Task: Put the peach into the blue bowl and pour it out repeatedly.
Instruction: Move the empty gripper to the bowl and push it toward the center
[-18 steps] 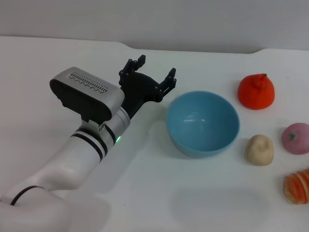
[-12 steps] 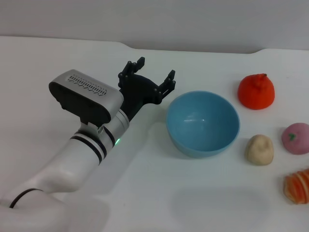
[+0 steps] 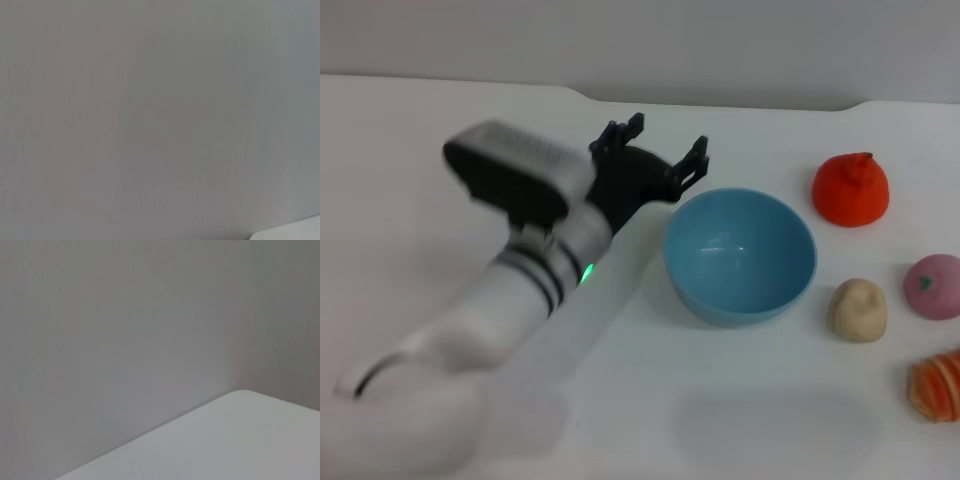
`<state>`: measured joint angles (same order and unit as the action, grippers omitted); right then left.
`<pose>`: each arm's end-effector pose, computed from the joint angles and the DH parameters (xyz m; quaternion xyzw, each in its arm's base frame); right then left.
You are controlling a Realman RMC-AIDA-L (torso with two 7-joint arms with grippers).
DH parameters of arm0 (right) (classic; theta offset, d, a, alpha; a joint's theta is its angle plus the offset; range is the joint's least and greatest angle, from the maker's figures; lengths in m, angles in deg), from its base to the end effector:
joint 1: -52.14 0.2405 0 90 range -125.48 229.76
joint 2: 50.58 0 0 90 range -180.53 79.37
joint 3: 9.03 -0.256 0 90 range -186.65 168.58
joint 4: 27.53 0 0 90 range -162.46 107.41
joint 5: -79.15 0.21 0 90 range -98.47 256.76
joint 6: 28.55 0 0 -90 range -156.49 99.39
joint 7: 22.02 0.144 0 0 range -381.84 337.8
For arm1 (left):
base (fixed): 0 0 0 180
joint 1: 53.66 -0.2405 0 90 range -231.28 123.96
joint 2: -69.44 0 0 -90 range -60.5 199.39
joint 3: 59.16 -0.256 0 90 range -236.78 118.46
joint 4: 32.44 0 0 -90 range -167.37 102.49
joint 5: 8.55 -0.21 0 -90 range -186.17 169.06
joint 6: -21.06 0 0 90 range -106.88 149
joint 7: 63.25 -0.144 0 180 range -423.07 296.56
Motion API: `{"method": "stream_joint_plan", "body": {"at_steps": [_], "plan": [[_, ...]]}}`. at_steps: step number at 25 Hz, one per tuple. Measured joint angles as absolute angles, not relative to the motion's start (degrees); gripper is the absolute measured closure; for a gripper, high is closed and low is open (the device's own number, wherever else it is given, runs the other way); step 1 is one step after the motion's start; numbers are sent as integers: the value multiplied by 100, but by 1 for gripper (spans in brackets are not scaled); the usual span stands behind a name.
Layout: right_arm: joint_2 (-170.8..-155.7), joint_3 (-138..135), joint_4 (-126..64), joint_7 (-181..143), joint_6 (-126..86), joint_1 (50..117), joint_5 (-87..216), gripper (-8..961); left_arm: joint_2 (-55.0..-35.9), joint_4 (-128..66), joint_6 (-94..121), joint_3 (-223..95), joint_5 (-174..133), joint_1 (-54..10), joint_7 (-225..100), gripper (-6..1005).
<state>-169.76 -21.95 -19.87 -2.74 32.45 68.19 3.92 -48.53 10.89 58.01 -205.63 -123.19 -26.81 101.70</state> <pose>0.4282 0.2480 -0.0025 -0.5030 0.4714 0.2644 0.6744 -0.2079 0.3331 -0.1240 -0.8144 -0.2618 -0.2626 0.4465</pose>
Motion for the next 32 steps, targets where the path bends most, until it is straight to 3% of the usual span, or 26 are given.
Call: {"method": "stream_joint_plan", "body": {"at_steps": [10, 17, 32], "plan": [[-16976, -2195, -1916, -271, 3245, 6798, 391, 285, -4833, 2050, 417, -17310, -13376, -2052, 9819, 184], [-16976, -2195, -1906, -272, 3245, 6799, 392, 286, -4843, 2157, -1314, -16154, -13316, -1783, 9222, 185], [-16967, -2224, -1909, -304, 3245, 6823, 432, 286, -4915, 995, -1707, -15938, -13173, -1216, 9138, 185]]}}
